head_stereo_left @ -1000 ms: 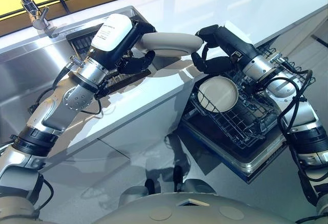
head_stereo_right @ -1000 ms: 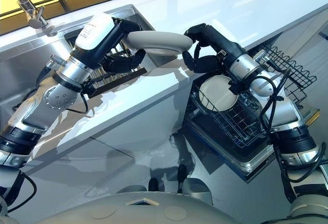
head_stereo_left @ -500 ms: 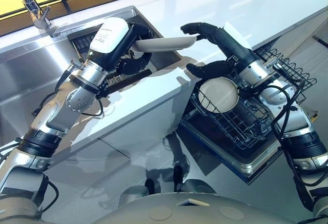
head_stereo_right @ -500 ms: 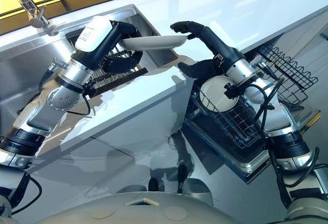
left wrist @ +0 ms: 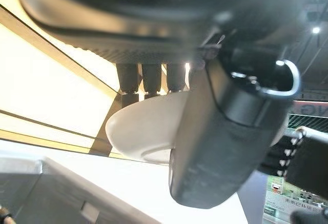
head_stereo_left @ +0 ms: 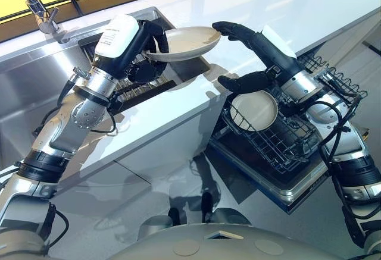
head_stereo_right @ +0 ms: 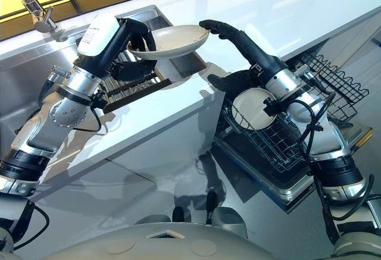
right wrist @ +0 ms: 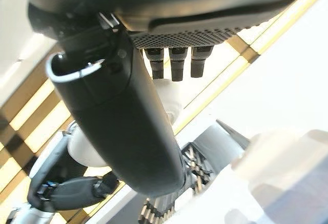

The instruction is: Pick up plates and place into dishwasher.

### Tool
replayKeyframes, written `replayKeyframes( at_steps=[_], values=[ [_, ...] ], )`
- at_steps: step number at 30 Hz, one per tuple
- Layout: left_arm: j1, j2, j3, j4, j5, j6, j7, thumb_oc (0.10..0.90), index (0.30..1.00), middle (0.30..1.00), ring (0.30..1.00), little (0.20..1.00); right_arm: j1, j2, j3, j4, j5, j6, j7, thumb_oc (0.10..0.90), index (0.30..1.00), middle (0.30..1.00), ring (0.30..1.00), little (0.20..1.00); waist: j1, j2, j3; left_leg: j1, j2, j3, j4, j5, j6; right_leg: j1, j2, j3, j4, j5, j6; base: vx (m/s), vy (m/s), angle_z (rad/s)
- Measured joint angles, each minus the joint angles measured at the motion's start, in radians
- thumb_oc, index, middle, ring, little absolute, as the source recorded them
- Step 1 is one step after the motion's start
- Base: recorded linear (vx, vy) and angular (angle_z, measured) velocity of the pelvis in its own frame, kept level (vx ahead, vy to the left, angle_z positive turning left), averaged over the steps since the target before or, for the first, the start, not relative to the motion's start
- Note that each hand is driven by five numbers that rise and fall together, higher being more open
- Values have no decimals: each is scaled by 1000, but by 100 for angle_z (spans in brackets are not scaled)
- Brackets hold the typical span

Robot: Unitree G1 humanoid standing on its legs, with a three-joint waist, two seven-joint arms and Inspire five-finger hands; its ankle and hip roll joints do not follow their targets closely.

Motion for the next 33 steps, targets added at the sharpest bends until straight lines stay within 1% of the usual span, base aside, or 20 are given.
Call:
replayKeyframes(
  at_steps=[4, 5, 7, 9, 11, 13, 15, 17, 19, 21, 23, 25, 30, 33],
  values=[
    [0, -18, 0, 0, 0, 8, 1, 100, 300, 300, 300, 200, -5, -1, -6, -36, -180, -41, -161, 800, 900, 900, 900, 900, 3, 0, 0, 0, -1, -4, 0, 0, 0, 0, 0, 0, 0, 0, 0, 0, 0, 0],
    [0, -21, 0, 0, 0, 15, 1, 100, 300, 300, 300, 200, -5, -1, -23, -58, -232, -46, -186, 800, 900, 900, 900, 900, 2, 0, 0, 0, -1, -6, 0, 0, 0, 0, 0, 1, 0, 0, 0, 0, 0, 0],
    [0, -21, 0, 0, 0, 26, 0, 100, 300, 300, 300, 200, -9, -15, -41, -85, -269, -62, -205, 800, 900, 900, 900, 900, 1, 0, 0, -1, -1, -6, 0, 0, 0, 0, 0, 2, 0, 0, 0, 0, 0, 0],
    [0, -21, 0, 0, 0, 31, 0, 100, 300, 300, 300, 200, -16, -48, -48, -114, -276, -84, -190, 800, 900, 900, 900, 900, 0, 1, 0, -1, -1, -7, 0, 0, 0, 0, -1, 2, 0, 0, 0, 0, 0, 0],
    [0, -21, 0, 0, -1, 42, -1, 100, 300, 300, 300, 200, -37, -72, -49, -128, -265, -99, -131, 800, 900, 900, 900, 900, -1, 1, 0, -1, -1, -8, 0, 0, 0, 0, -1, 1, 0, 0, 0, 0, 0, 0],
    [0, -21, 0, 0, -2, 43, -2, 100, 300, 300, 300, 200, -48, -78, -49, -133, -234, -103, -85, 800, 900, 900, 900, 900, -1, 1, 0, -1, -1, -9, 0, 0, 0, 1, -1, 1, 0, 0, 0, 0, 0, 0],
    [0, -21, 0, 0, -2, 42, -3, 100, 300, 300, 300, 200, -53, -90, -49, -134, -232, -109, -58, 800, 900, 900, 900, 900, 1, 1, 0, -1, -1, -11, 0, 0, 0, 1, -1, 0, 0, 0, 0, 0, 0, 0],
    [0, -21, 0, 0, -3, 42, -3, 100, 300, 300, 300, 200, -53, -108, -48, -133, -245, -113, -53, 800, 900, 900, 900, 900, 5, 1, 0, -1, -1, -12, 0, 0, 0, 1, -2, -1, 0, 0, 0, 0, 0, 0],
    [0, -21, 0, 0, -3, 42, -3, 100, 300, 300, 300, 200, -68, -113, -43, -131, -319, -128, -54, 800, 900, 900, 900, 900, 6, 1, 0, -1, -2, -13, 0, 0, 0, 1, -2, -2, 0, 0, 0, 0, 0, 0],
    [-1, -21, 0, 0, -8, 42, -4, 100, 300, 300, 300, 200, -91, -144, -19, -131, -367, -150, -49, 800, 900, 900, 900, 900, 7, 1, 0, -2, -2, -13, 0, 0, 0, 1, -3, -2, 0, 0, 0, 0, 0, 0],
    [-1, -20, 0, 0, -19, 43, -5, 100, 300, 300, 300, 200, -100, -165, -17, -132, -390, -176, -46, 800, 900, 900, 900, 900, 7, 1, 0, -2, -2, -17, 0, 0, 0, 1, -3, -3, 0, 0, 0, 8, -6, 4],
    [-1, -18, 0, 0, -23, 43, -5, 100, 300, 300, 300, 200, -130, -186, 6, -131, -407, -180, -45, 800, 900, 900, 900, 900, 7, 0, 0, -2, -2, -20, 0, 0, 0, 3, -3, -5, 0, 0, 0, 7, -5, 2],
    [-4, -18, 0, 0, -49, 42, -14, 100, 300, 300, 300, 200, -195, -192, 21, -132, -455, -216, -47, 800, 900, 900, 900, 900, 9, 0, 0, -2, -2, -21, 0, 0, 1, 3, -3, -5, 0, 0, 0, 0, 0, 0],
    [-5, -18, 0, 0, -50, 42, -33, 100, 300, 300, 300, 200, -206, -192, 23, -133, -472, -216, -48, 800, 900, 900, 900, 900, 11, 0, 0, -2, -3, -22, 0, 0, 1, 4, -4, -6, 0, 0, 0, 0, 0, 0]
  ],
)
